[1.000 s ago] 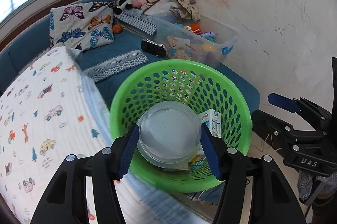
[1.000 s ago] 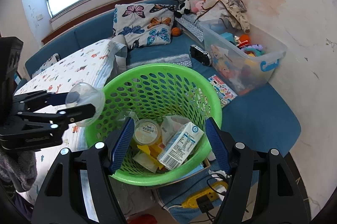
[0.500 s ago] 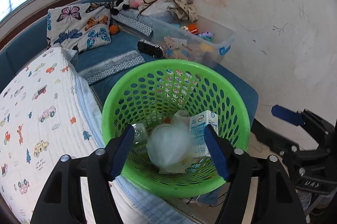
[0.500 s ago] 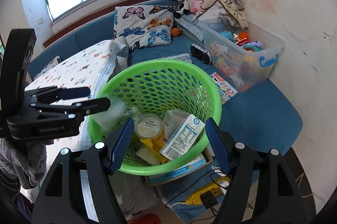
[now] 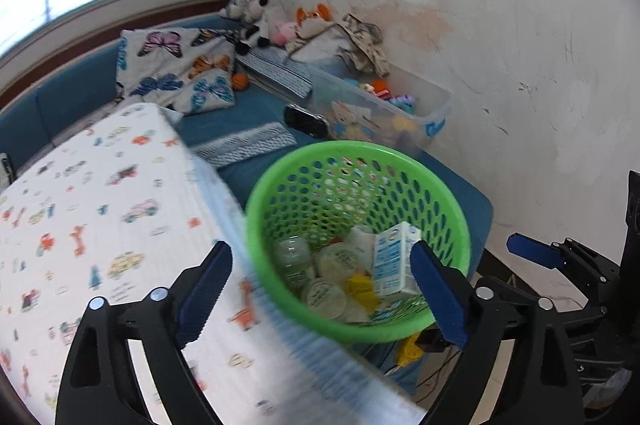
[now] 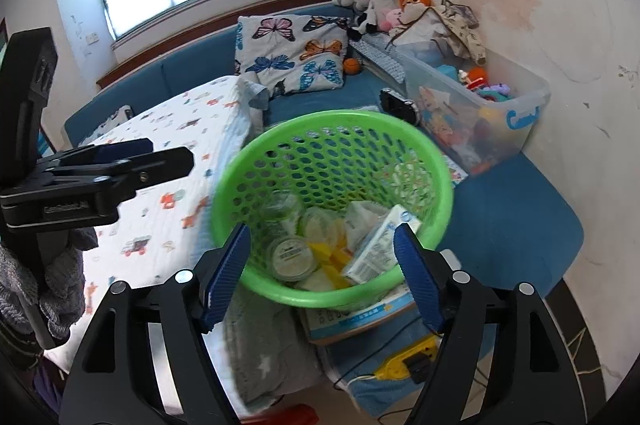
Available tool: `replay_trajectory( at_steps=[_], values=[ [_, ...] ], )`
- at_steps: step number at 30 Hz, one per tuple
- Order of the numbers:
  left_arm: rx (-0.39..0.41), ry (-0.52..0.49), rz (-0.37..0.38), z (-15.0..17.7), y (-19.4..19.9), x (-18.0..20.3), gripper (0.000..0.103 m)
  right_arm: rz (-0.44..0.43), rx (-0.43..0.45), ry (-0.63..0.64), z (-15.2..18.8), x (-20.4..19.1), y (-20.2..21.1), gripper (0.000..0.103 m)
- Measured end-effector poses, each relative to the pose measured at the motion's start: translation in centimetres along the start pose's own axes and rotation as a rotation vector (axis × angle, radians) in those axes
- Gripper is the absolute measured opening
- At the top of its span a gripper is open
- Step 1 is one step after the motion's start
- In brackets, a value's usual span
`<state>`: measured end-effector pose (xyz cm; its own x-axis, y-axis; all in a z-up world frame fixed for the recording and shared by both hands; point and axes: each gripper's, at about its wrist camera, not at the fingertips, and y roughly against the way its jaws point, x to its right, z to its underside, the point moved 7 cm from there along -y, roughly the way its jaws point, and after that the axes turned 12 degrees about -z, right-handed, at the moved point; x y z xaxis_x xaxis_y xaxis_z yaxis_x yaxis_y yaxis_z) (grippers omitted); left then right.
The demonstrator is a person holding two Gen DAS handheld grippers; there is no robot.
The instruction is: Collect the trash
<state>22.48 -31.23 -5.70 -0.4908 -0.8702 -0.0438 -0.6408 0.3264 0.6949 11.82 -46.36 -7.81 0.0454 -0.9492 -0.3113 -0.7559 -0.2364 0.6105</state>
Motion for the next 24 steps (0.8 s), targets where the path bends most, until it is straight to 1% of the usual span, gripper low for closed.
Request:
replay_trajectory(
  at_steps=[5,9,12,15,19,22,24],
  values=[
    [0.037,0.040,-0.049,1.2,2.6,-3.4,0.091,-0.014,-0.009,0.023,0.5,-2.5,-0.2,0.076],
    [0.058,0.061,-0.103,2.3,4.5,-6.0,0.094,-0.028,-0.015,0.049,0.8,-4.9,-0.4,0.081],
    [0.057,0.084,-0.140,3.6,5.7,-8.0,0.095,-0.035,-0.016,0.071,1.0,-6.6,-0.5,0.085],
    [0.065,0.098,-0.183,4.8,6.9,-9.8,0.095,-0.070,-0.031,0.086,1.1,-8.6,-0.8,0.089],
    [0.065,0.123,-0.235,6.5,8.4,-12.2,0.096,-0.079,-0.034,0.127,1.2,-11.1,-0.9,0.094],
    [0.069,0.141,-0.281,7.7,9.5,-14.0,0.096,-0.102,-0.046,0.135,1.6,-12.6,-1.3,0.097],
    [0.075,0.158,-0.301,8.4,10.4,-15.1,0.096,-0.103,-0.050,0.144,1.8,-13.6,-1.5,0.098]
  ],
)
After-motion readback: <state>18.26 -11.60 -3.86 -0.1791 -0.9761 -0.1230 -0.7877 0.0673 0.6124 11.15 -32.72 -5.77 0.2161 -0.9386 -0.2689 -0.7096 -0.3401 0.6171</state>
